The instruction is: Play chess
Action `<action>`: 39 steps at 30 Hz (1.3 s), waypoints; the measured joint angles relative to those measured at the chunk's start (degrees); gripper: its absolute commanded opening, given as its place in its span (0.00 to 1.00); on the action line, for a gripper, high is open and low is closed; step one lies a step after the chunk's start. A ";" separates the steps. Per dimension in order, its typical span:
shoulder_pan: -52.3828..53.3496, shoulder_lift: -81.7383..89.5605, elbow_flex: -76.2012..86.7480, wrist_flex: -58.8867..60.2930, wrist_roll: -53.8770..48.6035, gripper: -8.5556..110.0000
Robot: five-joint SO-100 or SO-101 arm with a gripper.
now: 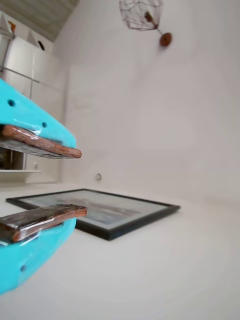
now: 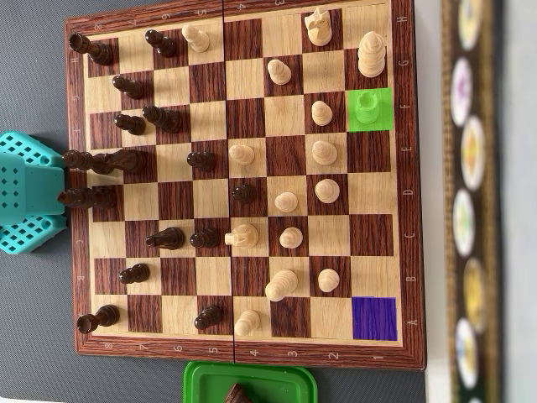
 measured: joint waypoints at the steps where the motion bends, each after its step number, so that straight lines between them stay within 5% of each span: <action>1: 0.00 -0.09 0.00 -1.32 0.00 0.19; 22: 0.35 0.00 0.00 -23.73 -5.54 0.19; 39: 0.44 0.00 0.00 -24.61 -6.68 0.19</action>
